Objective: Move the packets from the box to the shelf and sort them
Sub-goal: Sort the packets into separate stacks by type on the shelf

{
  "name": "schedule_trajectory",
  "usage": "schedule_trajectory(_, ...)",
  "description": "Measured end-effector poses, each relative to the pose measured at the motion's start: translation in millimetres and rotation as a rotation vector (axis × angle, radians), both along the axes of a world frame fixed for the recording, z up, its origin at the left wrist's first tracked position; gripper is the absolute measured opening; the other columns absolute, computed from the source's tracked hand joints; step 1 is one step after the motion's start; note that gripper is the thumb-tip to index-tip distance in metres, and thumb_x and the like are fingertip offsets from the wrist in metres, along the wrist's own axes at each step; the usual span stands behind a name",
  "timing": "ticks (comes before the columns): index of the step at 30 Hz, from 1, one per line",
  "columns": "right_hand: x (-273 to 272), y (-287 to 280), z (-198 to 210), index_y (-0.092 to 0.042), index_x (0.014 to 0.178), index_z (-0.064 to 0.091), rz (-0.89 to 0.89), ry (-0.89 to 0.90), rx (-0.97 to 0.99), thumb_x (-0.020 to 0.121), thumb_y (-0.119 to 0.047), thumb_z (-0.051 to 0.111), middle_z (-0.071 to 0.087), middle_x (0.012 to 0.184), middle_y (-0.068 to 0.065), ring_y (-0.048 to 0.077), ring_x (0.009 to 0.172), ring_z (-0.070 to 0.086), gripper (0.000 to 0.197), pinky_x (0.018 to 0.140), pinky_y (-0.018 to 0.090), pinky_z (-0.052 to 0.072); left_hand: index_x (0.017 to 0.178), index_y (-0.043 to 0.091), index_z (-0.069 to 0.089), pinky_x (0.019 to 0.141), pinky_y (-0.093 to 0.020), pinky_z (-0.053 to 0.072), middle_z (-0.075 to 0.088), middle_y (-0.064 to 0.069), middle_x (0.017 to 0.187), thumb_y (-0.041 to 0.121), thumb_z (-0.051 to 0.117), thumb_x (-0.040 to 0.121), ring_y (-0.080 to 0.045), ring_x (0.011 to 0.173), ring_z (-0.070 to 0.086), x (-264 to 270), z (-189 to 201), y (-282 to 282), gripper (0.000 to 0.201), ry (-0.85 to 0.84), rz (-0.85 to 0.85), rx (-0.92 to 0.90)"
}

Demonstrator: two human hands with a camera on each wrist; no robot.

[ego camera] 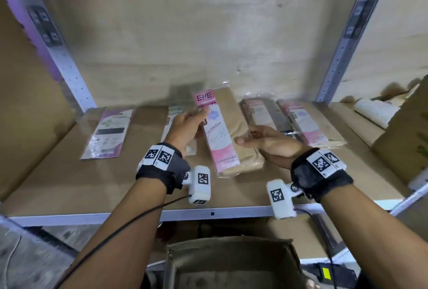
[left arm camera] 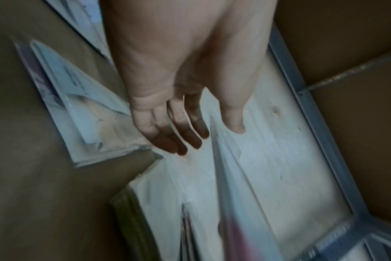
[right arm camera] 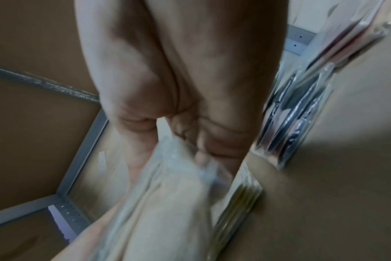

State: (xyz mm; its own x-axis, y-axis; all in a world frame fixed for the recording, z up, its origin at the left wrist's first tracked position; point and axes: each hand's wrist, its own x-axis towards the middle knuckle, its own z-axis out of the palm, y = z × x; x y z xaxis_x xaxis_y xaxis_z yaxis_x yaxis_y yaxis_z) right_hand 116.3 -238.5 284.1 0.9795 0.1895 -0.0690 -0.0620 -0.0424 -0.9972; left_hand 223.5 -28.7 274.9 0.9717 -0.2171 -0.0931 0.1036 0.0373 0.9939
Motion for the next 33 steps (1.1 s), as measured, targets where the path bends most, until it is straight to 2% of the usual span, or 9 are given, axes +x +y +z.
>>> schedule_trajectory(3, 1.4, -11.6, -1.0, -0.007, 0.107, 0.073, 0.077, 0.046, -0.070, 0.092, -0.005, 0.065, 0.072, 0.114, 0.015, 0.026, 0.112, 0.067, 0.017, 0.103, 0.040, 0.049, 0.116, 0.013, 0.061, 0.073, -0.031, 0.058, 0.077, -0.006, 0.101, 0.043, 0.079, 0.081, -0.019, 0.086, 0.075, 10.7, 5.7, 6.7, 0.049, 0.015, 0.141, -0.168)
schedule_trajectory(7, 0.8, -24.0, -4.4, -0.022, 0.101, 0.077, 0.095, 0.086, -0.106, 0.089, -0.007, 0.070, 0.076, 0.101, -0.009, 0.002, 0.098, 0.069, 0.020, 0.079, 0.012, 0.052, 0.098, 0.019, 0.070, 0.079, -0.032, 0.059, 0.077, -0.005, 0.090, 0.034, 0.081, 0.081, -0.019, 0.078, 0.073, 22.3, 3.5, 23.8, 0.026, -0.064, 0.176, -0.034)
schedule_trajectory(12, 0.8, -41.6, -7.3, -0.003, 0.108, 0.070, -0.016, 0.077, -0.159, 0.083, -0.015, 0.077, 0.071, 0.114, 0.019, 0.027, 0.104, 0.067, 0.029, 0.090, 0.026, 0.051, 0.102, 0.013, 0.076, 0.060, -0.021, 0.055, 0.079, -0.005, 0.082, 0.040, 0.075, 0.085, -0.010, 0.066, 0.073, 27.2, -9.3, 37.0, 0.032, -0.142, 0.061, 0.200)
schedule_trajectory(18, -4.0, -49.3, -12.2, -0.002, 0.108, 0.071, -0.037, 0.068, -0.235, 0.072, -0.033, 0.083, 0.073, 0.111, 0.016, 0.033, 0.109, 0.068, 0.049, 0.093, 0.029, 0.052, 0.063, 0.019, 0.054, 0.057, -0.026, 0.040, 0.058, 0.008, 0.043, 0.057, 0.055, 0.093, -0.005, 0.045, 0.063, 17.5, -4.6, 46.8, 0.048, -0.197, 0.067, 0.389)
schedule_trajectory(23, -7.5, -53.0, -11.3, -0.011, 0.107, 0.074, 0.021, 0.066, -0.164, 0.077, -0.031, 0.079, 0.073, 0.115, 0.012, 0.023, 0.109, 0.069, 0.036, 0.094, 0.027, 0.050, 0.071, 0.020, 0.060, 0.064, -0.028, 0.047, 0.066, 0.003, 0.060, 0.056, 0.053, 0.096, -0.011, 0.054, 0.063, 4.6, 3.3, 50.6, 0.045, -0.102, 0.041, 0.268)
schedule_trajectory(26, -8.5, -50.9, -10.8, -0.011, 0.107, 0.074, 0.021, 0.053, -0.132, 0.079, -0.026, 0.078, 0.073, 0.112, 0.011, 0.020, 0.105, 0.069, 0.032, 0.090, 0.022, 0.052, 0.098, 0.013, 0.068, 0.037, -0.014, 0.039, 0.069, 0.003, 0.061, 0.045, 0.053, 0.100, -0.005, 0.037, 0.054, -3.0, 7.6, 51.4, 0.035, 0.011, -0.021, 0.056)
schedule_trajectory(28, -9.6, -48.8, -11.1, -0.010, 0.105, 0.074, 0.013, 0.041, -0.106, 0.081, -0.021, 0.076, 0.074, 0.107, 0.008, 0.018, 0.102, 0.069, 0.027, 0.085, 0.017, 0.052, 0.110, 0.009, 0.065, 0.030, -0.015, 0.029, 0.065, 0.003, 0.057, 0.042, 0.054, 0.100, -0.005, 0.032, 0.045, -3.6, 8.1, 51.9, 0.036, 0.067, -0.039, -0.027)
schedule_trajectory(30, -11.0, -46.9, -10.3, -0.008, 0.106, 0.073, 0.003, 0.032, -0.090, 0.081, -0.019, 0.075, 0.075, 0.105, 0.007, 0.016, 0.100, 0.069, 0.028, 0.084, 0.016, 0.051, 0.108, 0.009, 0.064, 0.031, -0.016, 0.027, 0.058, 0.004, 0.052, 0.043, 0.056, 0.099, -0.007, 0.035, 0.038, -1.4, 5.4, 53.2, 0.036, 0.110, -0.051, -0.071)
schedule_trajectory(33, -11.7, -46.6, -9.6, -0.007, 0.105, 0.072, -0.014, 0.026, -0.073, 0.082, -0.019, 0.074, 0.074, 0.105, 0.009, 0.018, 0.100, 0.069, 0.026, 0.090, 0.023, 0.052, 0.120, 0.009, 0.065, 0.046, -0.019, 0.041, 0.062, -0.002, 0.072, 0.051, 0.054, 0.096, -0.010, 0.047, 0.044, -0.3, 2.3, 50.1, 0.050, 0.158, -0.009, -0.167)
